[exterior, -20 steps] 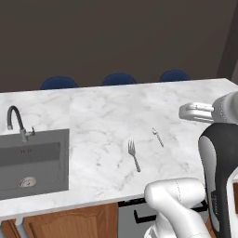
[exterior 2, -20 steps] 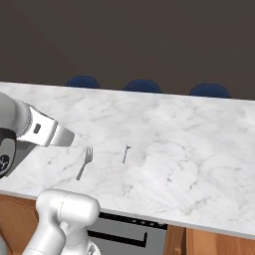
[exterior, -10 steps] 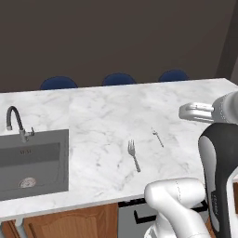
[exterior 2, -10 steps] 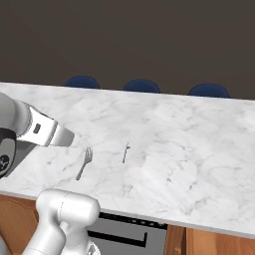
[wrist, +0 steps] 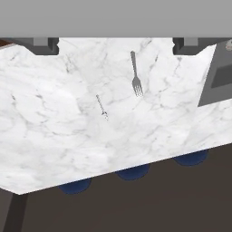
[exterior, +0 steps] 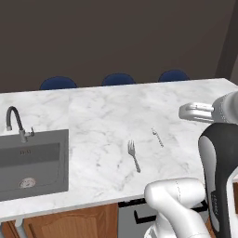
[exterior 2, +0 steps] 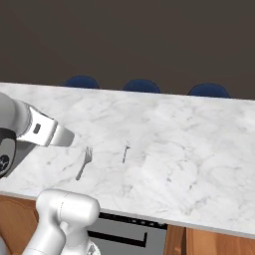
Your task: Organize the utensils by type. Pick up the wooden spoons from the counter and place them in the open cabinet. Then pick up the metallic utensils from the counter and place them in the open drawer.
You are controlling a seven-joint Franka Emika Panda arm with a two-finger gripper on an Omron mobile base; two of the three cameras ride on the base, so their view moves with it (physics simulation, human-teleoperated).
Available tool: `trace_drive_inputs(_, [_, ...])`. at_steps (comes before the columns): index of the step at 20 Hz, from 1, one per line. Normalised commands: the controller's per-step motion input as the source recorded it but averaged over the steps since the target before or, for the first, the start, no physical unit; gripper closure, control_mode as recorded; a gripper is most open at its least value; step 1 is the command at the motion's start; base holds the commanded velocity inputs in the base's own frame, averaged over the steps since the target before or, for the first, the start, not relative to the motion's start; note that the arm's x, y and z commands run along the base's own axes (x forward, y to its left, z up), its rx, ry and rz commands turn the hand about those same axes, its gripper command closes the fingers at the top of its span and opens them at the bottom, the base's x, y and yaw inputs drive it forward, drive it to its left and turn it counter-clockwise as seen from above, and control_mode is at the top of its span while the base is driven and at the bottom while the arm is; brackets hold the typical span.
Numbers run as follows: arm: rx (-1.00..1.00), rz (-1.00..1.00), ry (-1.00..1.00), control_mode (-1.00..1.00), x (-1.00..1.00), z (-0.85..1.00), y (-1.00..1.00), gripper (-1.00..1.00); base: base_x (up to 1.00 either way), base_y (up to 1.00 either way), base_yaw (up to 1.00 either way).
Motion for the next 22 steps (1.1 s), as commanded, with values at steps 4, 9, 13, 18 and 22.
trace_drive_inputs(4, [0.00, 0.00, 0.00, 1.00, 0.00, 0.00, 0.00, -1.00, 0.32, -0.07, 0.00])
trace_drive_inputs(9, [0.00, 0.00, 0.00, 1.00, 0.00, 0.00, 0.00, -1.00, 0.31, -0.11, 0.00])
trace_drive_inputs(13, [0.00, 0.00, 0.14, -1.00, 0.11, -0.13, -0.04, -1.00, 0.31, -0.09, 0.00])
trace_drive_inputs(18, [0.00, 0.00, 0.53, -1.00, 0.39, -0.53, -0.16, -1.00, 0.00, 0.00, 0.00])
trace_drive_inputs(22, [0.00, 0.00, 0.47, -1.00, 0.38, -0.56, -0.06, -1.00, 0.00, 0.00, 0.00])
